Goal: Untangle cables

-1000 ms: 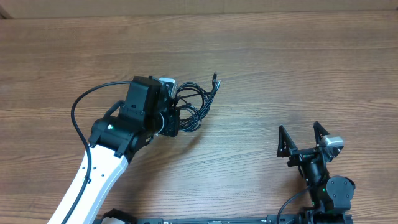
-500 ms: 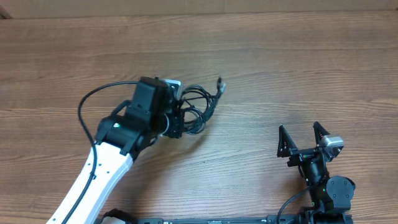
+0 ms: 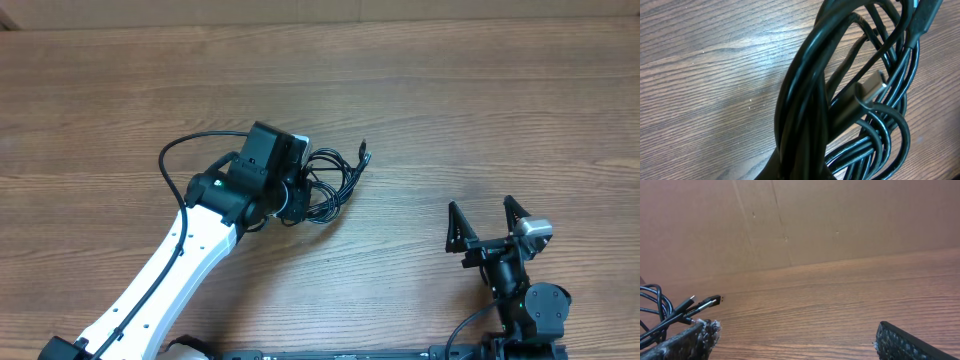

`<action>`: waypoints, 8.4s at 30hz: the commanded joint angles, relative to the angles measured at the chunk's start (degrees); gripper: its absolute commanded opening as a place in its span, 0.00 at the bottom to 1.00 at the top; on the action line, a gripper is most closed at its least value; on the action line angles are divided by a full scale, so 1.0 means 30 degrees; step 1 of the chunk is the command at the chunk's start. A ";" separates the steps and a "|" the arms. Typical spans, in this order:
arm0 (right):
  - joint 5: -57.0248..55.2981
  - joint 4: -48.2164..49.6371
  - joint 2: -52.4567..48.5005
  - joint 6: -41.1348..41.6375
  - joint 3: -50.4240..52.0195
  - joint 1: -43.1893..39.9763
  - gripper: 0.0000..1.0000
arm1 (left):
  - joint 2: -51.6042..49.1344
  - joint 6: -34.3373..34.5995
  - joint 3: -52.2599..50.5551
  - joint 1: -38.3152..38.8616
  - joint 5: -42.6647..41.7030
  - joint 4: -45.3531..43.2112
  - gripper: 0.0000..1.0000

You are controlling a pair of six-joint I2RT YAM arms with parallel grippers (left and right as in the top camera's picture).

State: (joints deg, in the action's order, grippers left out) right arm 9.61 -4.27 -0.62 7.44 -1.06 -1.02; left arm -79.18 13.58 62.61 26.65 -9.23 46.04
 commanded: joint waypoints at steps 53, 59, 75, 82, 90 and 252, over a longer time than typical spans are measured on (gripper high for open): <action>-0.0189 0.0087 0.0153 -0.0080 0.0197 0.0124 1.00 | -0.0109 0.0641 -0.0211 0.0772 0.0182 -0.0998 0.04; -0.0189 0.0087 0.0153 -0.0080 0.0197 0.0124 1.00 | -0.0109 0.0641 -0.0211 0.0772 0.0117 -0.0998 0.04; -0.0189 0.0087 0.0153 -0.0080 0.0197 0.0124 1.00 | -0.0109 0.0634 -0.0211 0.0772 0.0058 -0.1005 0.04; -0.0189 0.0087 0.0153 -0.0080 0.0197 0.0124 1.00 | -0.0109 0.0641 -0.0211 0.0772 0.0051 -0.1144 0.04; -0.0197 0.0087 0.0153 -0.0080 0.0197 0.0124 1.00 | -0.0517 0.0576 -0.0211 0.0765 0.0357 -0.1661 0.04; -0.0197 0.0095 0.0153 -0.0080 0.0197 0.0124 1.00 | 0.1137 -0.2047 -0.0255 0.0765 0.1800 -0.0430 0.04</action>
State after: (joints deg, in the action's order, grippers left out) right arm 9.61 -4.25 -0.62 7.44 -1.06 -1.02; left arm -76.38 8.56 62.19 28.53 -4.23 45.04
